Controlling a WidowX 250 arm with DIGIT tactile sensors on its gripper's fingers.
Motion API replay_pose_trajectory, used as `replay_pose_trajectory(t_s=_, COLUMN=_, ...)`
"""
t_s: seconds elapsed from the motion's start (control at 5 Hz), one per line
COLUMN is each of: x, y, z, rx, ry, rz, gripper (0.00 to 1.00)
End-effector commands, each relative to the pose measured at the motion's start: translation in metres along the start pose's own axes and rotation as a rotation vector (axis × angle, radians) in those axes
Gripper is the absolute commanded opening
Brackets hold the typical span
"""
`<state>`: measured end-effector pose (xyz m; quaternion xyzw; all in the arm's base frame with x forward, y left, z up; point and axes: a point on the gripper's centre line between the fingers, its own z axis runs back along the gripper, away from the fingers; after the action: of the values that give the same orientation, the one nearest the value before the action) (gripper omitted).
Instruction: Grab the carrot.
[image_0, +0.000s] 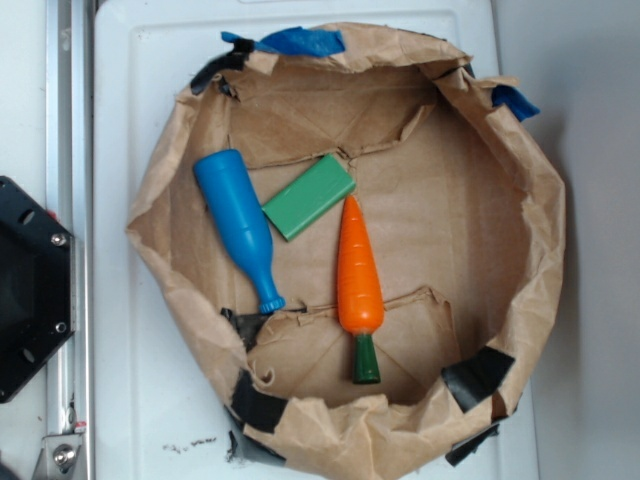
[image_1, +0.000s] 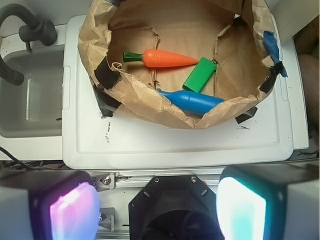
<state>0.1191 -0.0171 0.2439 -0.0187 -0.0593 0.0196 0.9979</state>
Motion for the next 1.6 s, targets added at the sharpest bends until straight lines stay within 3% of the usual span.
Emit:
replay_pose_trajectory(t_s=0.0, x=0.0, y=0.0, z=0.0, rx=0.0, ry=0.0, rz=0.0, gripper=1.0)
replay_pose_trajectory(t_s=0.2, x=0.042, y=0.003, z=-0.008, rx=-0.033, ry=-0.1, rz=-0.086, gripper=1.0)
replay_pose_trajectory(t_s=0.8, x=0.104, y=0.028, z=-0.048, rx=-0.096, ry=-0.042, rz=-0.53, gripper=1.0)
replay_pose_trajectory(t_s=1.0, x=0.11, y=0.024, z=-0.061, rx=-0.108, ry=-0.08, rz=-0.734, gripper=1.0)
replay_pose_trajectory(t_s=1.2, x=0.12, y=0.026, z=-0.086, rx=-0.07, ry=-0.116, rz=-0.805, gripper=1.0)
replay_pose_trajectory(t_s=1.4, x=0.138, y=0.025, z=-0.104, rx=-0.075, ry=-0.18, rz=-0.823, gripper=1.0)
